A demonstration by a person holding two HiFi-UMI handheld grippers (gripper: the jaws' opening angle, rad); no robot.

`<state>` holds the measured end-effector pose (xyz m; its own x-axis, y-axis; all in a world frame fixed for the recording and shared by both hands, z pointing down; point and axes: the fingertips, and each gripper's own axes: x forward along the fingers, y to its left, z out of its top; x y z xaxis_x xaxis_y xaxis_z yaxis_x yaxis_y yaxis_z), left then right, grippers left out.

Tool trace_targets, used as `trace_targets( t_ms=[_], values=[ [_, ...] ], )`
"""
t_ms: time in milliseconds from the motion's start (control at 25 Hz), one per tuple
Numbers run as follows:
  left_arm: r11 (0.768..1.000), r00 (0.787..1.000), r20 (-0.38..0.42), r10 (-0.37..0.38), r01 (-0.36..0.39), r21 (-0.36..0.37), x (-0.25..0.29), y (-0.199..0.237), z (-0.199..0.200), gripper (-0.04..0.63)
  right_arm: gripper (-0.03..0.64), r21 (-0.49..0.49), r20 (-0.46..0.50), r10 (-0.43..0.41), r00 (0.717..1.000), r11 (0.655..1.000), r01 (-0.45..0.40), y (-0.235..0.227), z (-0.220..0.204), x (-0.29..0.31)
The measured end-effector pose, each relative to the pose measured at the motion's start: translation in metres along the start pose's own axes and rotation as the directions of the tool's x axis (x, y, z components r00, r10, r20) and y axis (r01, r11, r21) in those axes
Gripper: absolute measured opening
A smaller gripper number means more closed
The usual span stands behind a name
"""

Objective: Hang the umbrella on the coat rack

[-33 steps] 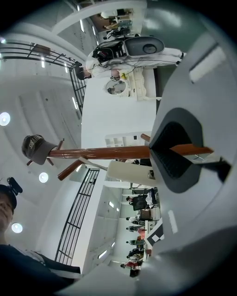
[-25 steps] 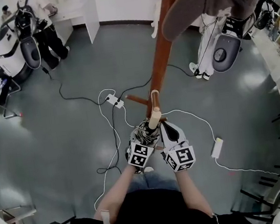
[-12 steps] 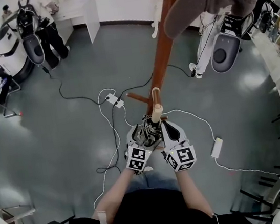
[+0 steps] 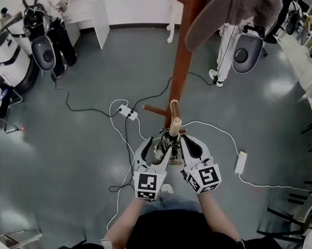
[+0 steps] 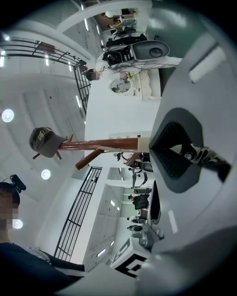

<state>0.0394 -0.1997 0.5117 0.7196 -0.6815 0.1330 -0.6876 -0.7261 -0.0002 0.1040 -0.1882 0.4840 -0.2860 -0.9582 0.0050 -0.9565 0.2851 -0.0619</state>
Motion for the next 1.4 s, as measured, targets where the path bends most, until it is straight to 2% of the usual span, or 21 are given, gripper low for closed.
trace_targets(
  t_ms=[120, 320, 560, 760, 1400],
  values=[
    [1.0, 1.0, 0.02, 0.015, -0.015, 0.002, -0.007, 0.001, 0.027, 0.171, 0.006, -0.011, 0.012, 0.019, 1.0, 1.0, -0.019, 0.013, 0.015, -0.004],
    [0.999, 0.999, 0.038, 0.032, -0.033, 0.026, -0.016, -0.006, 0.046, 0.02, 0.006, -0.021, 0.032, 0.022, 0.999, 1.0, -0.022, 0.026, 0.03, -0.016],
    [0.999, 0.998, 0.035, 0.044, -0.045, 0.007, -0.029, -0.016, 0.053, 0.008, 0.006, -0.016, 0.046, -0.021, 0.999, 1.0, 0.022, 0.024, 0.038, -0.031],
    [0.998, 0.998, 0.043, 0.04, -0.042, 0.037, -0.031, -0.02, 0.057, 0.006, 0.006, -0.015, 0.03, -0.058, 0.998, 0.998, 0.058, 0.019, 0.028, -0.04],
    [0.998, 0.998, 0.029, 0.052, -0.053, 0.031, -0.029, -0.013, 0.053, 0.006, 0.005, -0.025, 0.031, -0.064, 0.997, 0.998, 0.065, 0.016, 0.032, -0.036]
  ],
)
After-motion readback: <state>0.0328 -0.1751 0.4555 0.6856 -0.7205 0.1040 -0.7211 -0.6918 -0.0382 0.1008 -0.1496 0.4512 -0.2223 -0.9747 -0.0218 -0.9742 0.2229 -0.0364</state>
